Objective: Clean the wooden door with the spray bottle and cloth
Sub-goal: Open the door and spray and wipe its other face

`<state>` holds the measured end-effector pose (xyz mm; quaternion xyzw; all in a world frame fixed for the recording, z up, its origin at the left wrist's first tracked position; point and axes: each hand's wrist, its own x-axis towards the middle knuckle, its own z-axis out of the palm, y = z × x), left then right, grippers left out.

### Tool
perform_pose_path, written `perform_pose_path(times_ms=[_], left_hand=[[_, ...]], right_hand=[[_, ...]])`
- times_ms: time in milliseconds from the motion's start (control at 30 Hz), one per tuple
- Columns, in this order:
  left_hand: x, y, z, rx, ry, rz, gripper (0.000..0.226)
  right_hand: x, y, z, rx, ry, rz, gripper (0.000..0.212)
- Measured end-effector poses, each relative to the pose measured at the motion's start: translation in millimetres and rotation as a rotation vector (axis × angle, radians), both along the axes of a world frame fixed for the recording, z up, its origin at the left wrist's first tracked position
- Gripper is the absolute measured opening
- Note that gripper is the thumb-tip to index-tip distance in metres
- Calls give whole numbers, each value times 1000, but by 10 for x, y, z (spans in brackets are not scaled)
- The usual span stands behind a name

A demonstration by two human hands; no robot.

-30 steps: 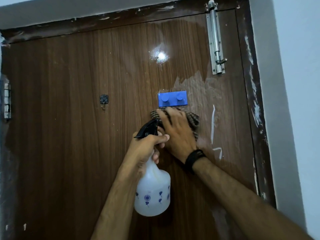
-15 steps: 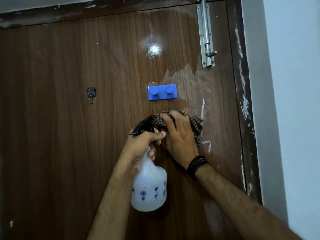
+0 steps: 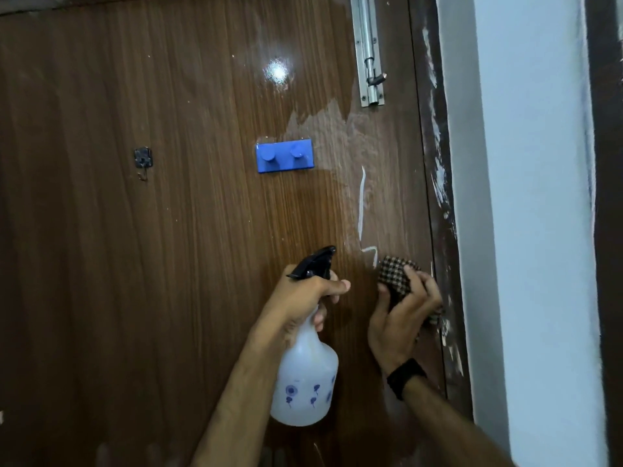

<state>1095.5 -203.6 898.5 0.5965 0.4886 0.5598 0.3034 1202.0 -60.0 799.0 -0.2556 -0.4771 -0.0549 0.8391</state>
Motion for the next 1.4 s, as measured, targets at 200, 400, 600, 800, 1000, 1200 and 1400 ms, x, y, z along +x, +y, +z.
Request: perform_pose_path(times_ms=[200, 400, 600, 800, 1000, 1200, 1400], left_hand=[[257, 154, -163, -66, 71, -10, 20], [348, 193, -249, -52, -9, 46, 22], [386, 176, -123, 9, -46, 102, 21], [370, 79, -6, 91, -70, 122, 11], [395, 80, -70, 41, -82, 137, 13], [341, 108, 72, 43, -75, 133, 12], [242, 151, 241, 70, -88, 123, 10]], right_hand=[[262, 83, 113, -11, -75, 4, 43], [286, 85, -22, -15, -128, -23, 43], [376, 220, 695, 86, -395, -222, 39], [403, 288, 530, 162, -642, -341, 49], [392, 250, 18, 140, -768, -348, 54], [282, 232, 760, 156, -714, -339, 52], [226, 221, 782, 249, -828, -356, 53]])
